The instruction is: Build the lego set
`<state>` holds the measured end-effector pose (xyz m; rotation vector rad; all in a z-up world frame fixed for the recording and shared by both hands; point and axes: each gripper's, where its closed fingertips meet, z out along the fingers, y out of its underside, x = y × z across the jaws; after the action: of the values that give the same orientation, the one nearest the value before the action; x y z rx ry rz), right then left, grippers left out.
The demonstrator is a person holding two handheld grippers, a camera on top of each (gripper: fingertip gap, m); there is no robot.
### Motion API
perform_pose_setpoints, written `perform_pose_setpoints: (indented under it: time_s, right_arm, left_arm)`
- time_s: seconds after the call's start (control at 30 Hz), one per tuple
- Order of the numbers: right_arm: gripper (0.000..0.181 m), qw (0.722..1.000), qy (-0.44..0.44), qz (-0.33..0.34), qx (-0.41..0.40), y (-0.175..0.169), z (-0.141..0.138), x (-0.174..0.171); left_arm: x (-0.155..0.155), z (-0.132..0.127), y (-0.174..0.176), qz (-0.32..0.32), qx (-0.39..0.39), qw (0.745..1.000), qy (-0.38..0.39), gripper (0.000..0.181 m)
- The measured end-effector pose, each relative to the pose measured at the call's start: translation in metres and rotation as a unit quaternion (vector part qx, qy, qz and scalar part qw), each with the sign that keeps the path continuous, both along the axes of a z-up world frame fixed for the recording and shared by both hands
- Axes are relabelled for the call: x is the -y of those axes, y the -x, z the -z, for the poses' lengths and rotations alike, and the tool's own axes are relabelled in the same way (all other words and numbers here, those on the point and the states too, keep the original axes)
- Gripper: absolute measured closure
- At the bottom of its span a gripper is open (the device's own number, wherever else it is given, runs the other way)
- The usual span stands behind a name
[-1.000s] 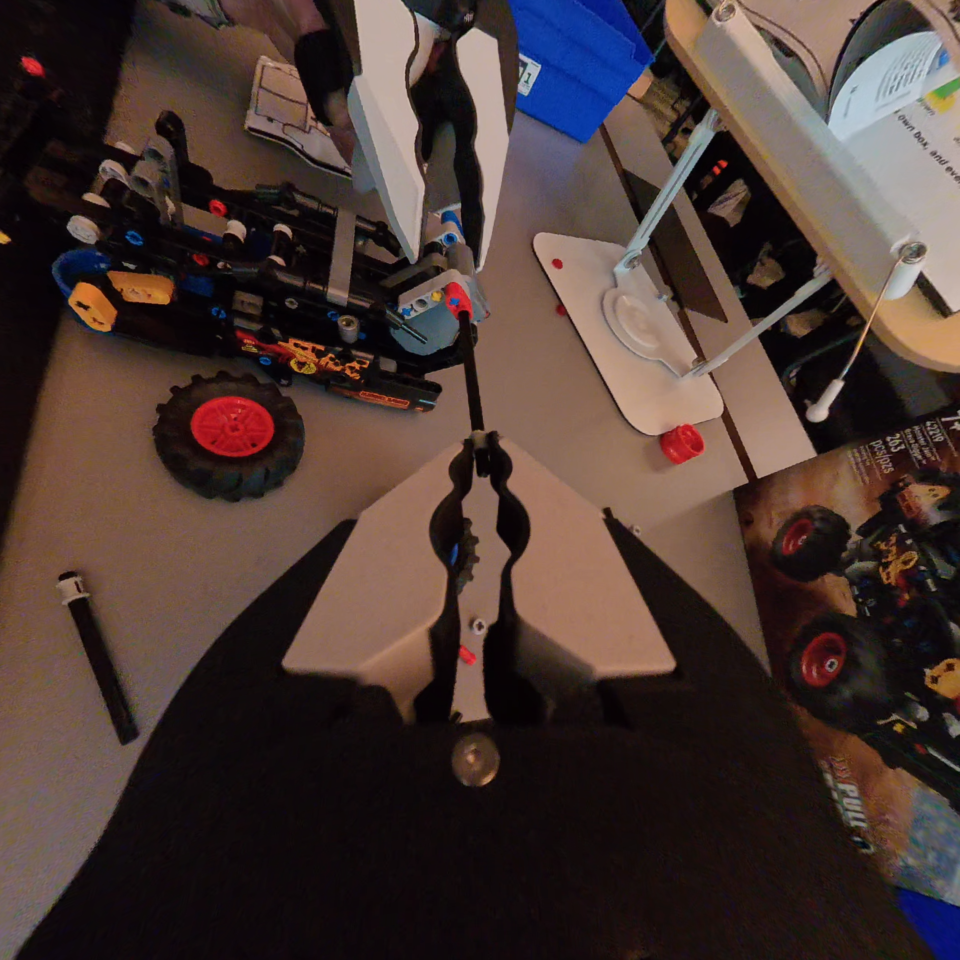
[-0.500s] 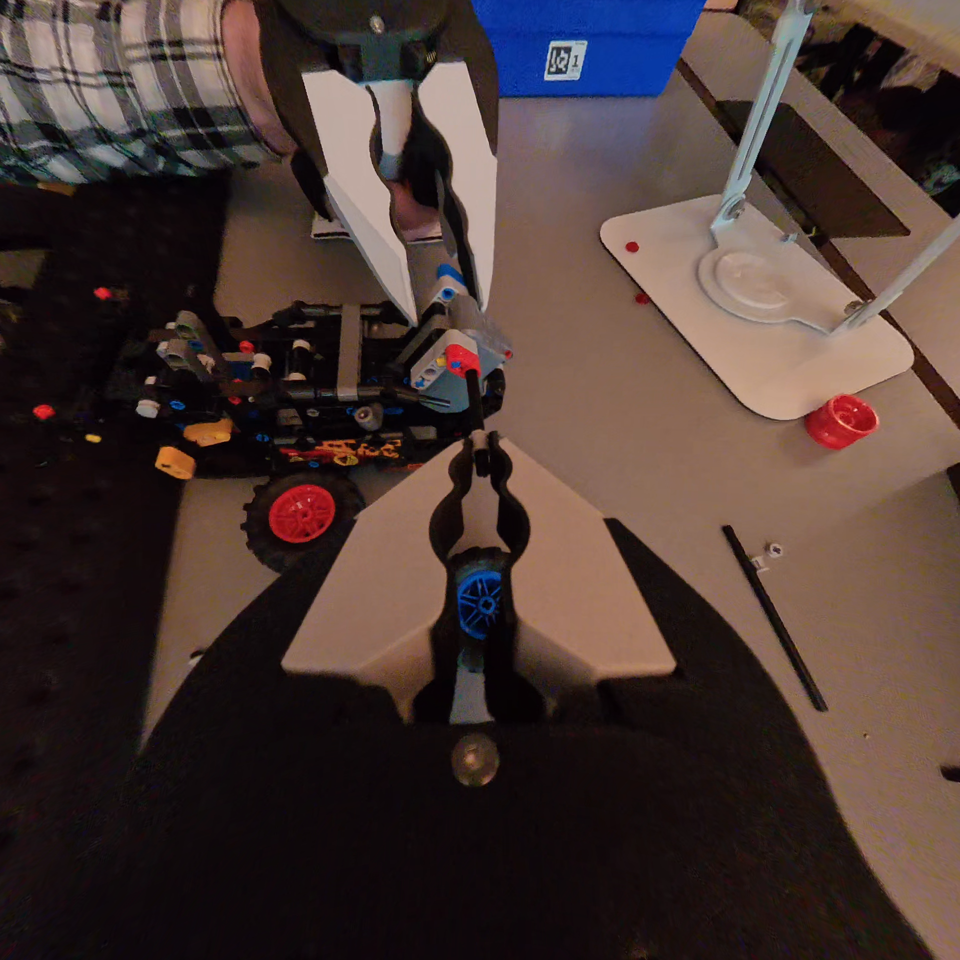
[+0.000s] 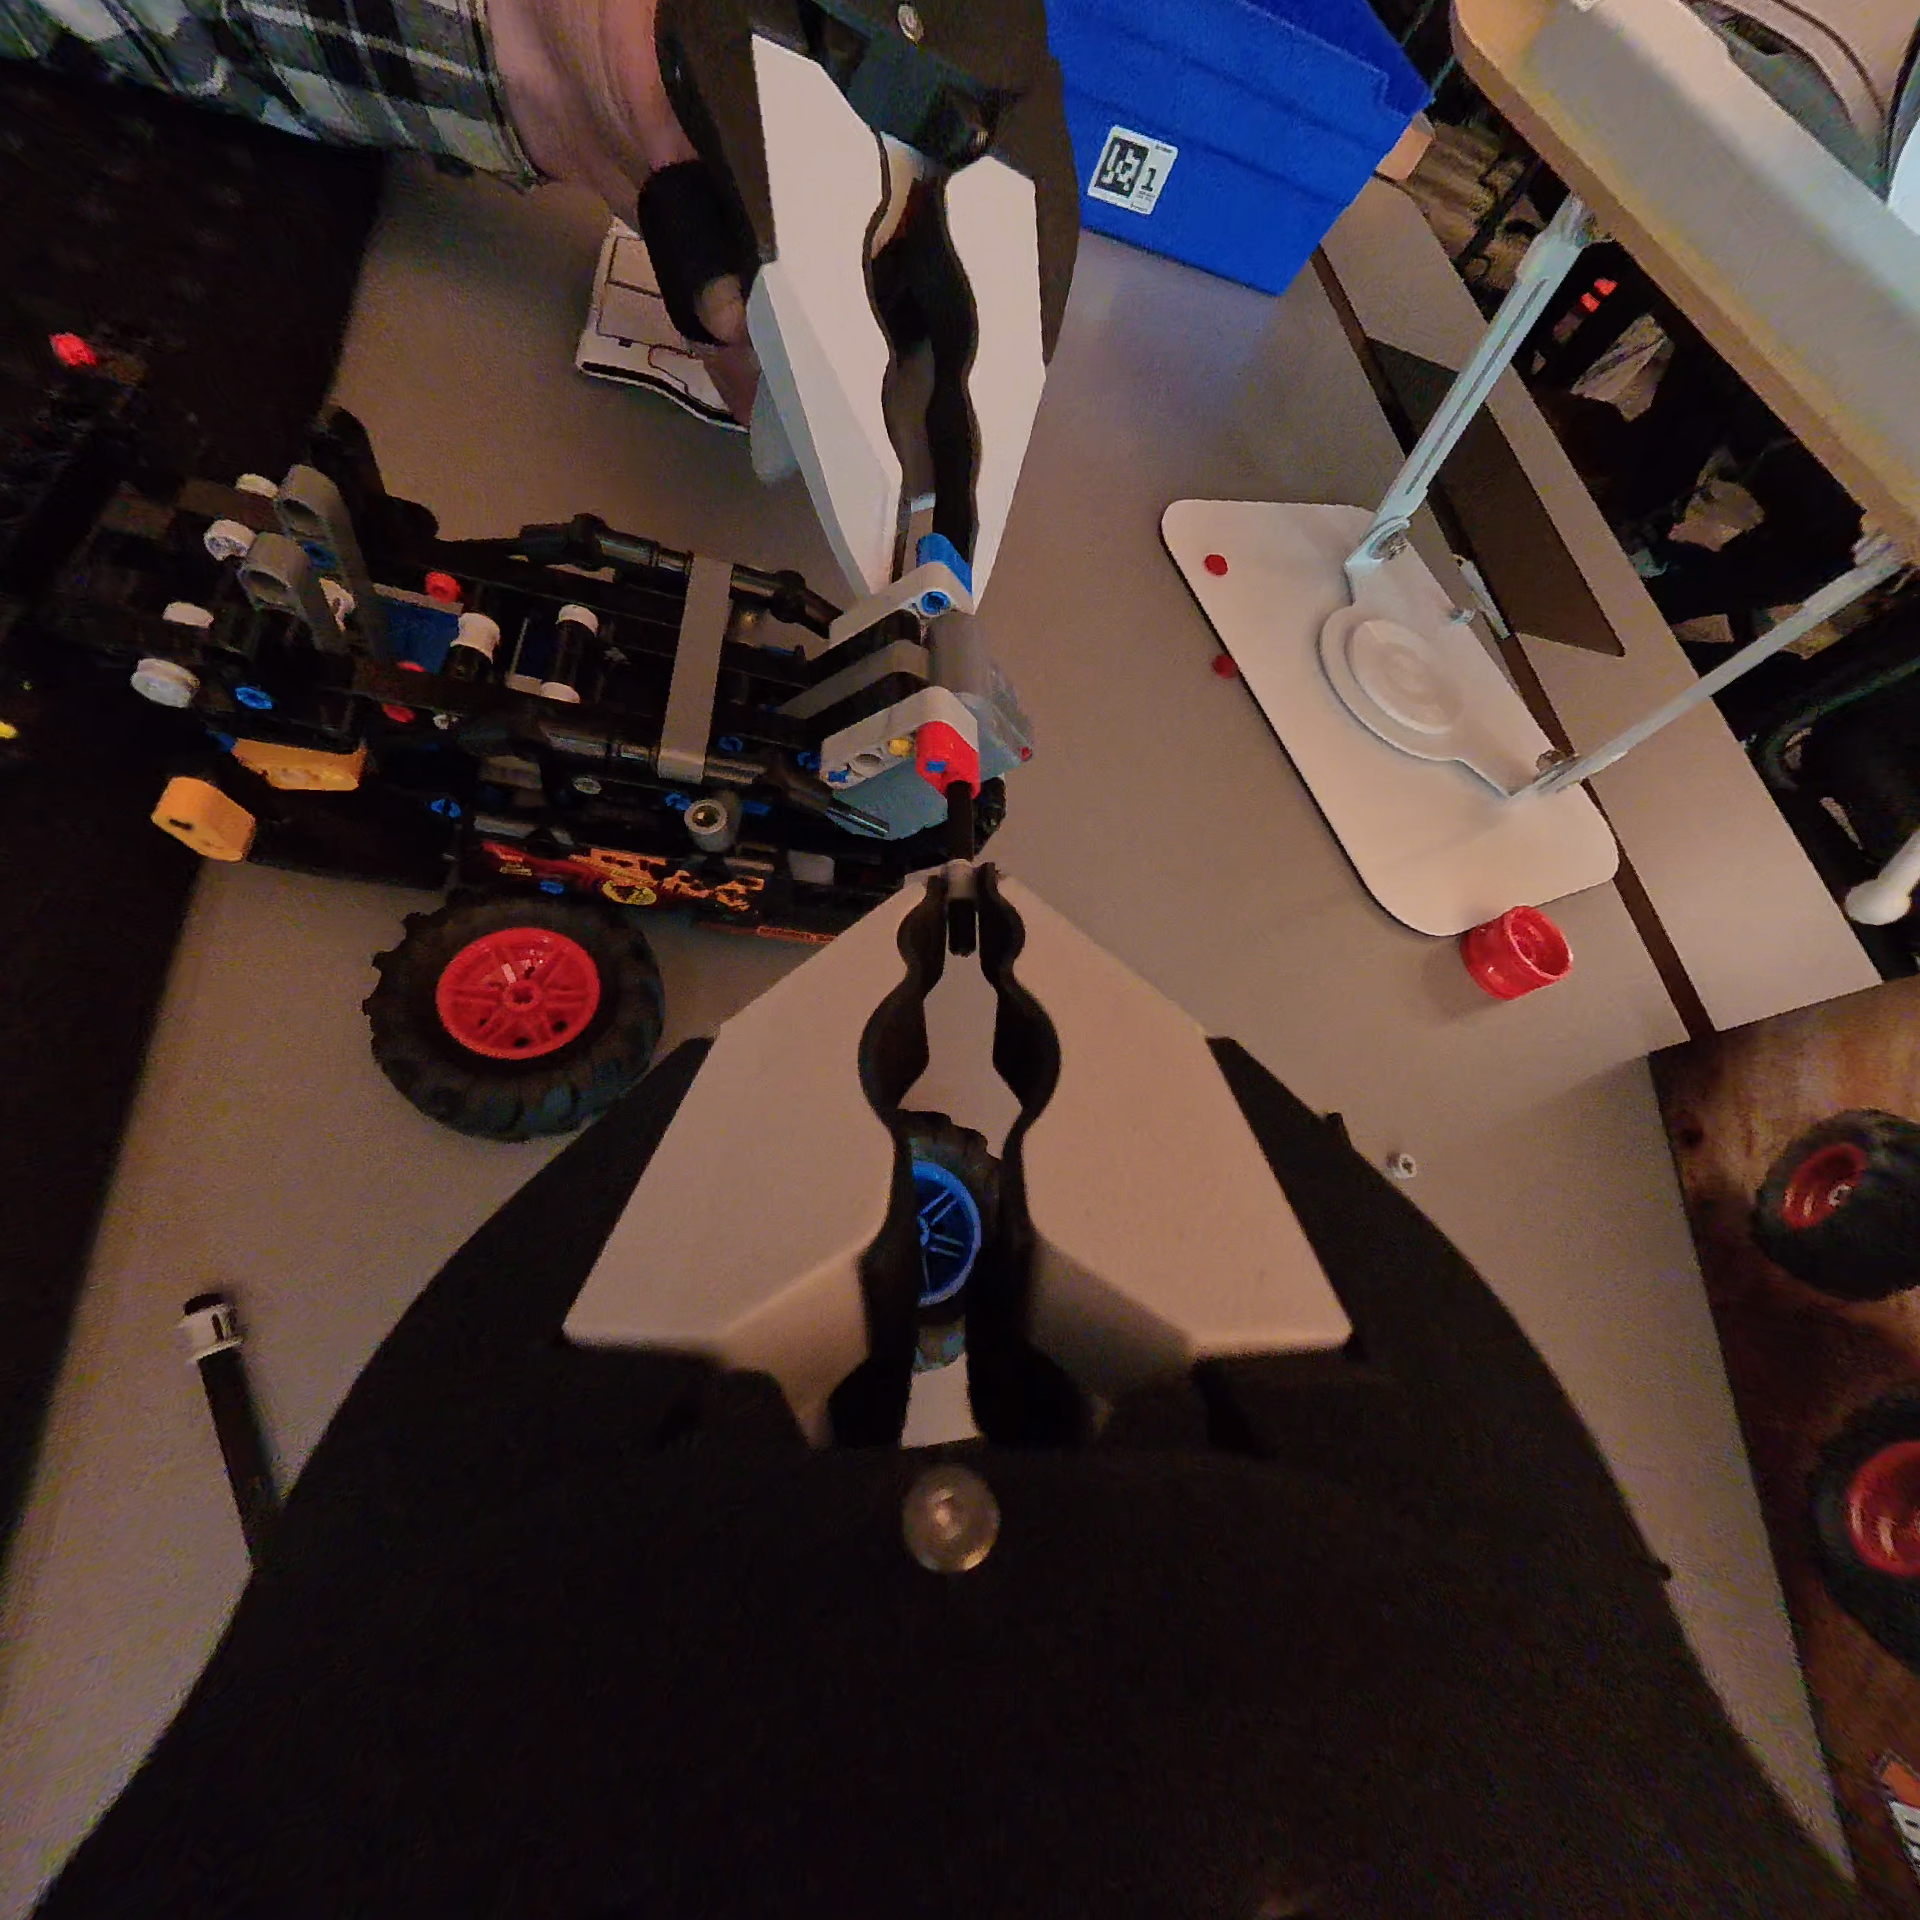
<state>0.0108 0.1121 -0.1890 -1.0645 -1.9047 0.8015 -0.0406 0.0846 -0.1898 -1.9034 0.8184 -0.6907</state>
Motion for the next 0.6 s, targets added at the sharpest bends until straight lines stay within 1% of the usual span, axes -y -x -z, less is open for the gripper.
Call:
perform_pose_setpoints:
  time_s: [0.2,0.37,0.47,0.5,0.57,0.6]
  right_arm:
    - [0.178,1.0,-0.013,-0.009,0.014,0.009,0.002,0.006]
    - [0.177,1.0,0.018,-0.007,0.015,0.012,0.002,0.005]
    - [0.176,1.0,0.022,-0.005,0.02,0.014,0.003,0.006]
    - [0.175,0.999,0.025,-0.003,0.023,0.014,0.004,0.006]
    - [0.164,0.999,0.032,-0.002,0.024,0.014,0.003,0.007]
    - [0.162,0.999,0.038,0.001,0.024,0.012,0.002,0.006]
  left_arm:
    - [-0.004,-0.002,-0.005,0.004,0.006,1.0,-0.007,0.163]
    - [-0.002,-0.001,-0.003,0.005,-0.003,1.0,-0.012,0.164]
    - [-0.002,-0.002,-0.005,0.003,-0.006,1.0,-0.015,0.164]
    - [-0.002,-0.002,-0.004,0.002,-0.012,1.0,-0.018,0.164]
    - [-0.002,-0.002,-0.003,-0.002,-0.027,0.999,-0.023,0.162]
    - [-0.001,-0.002,-0.003,-0.003,-0.033,0.999,-0.025,0.16]
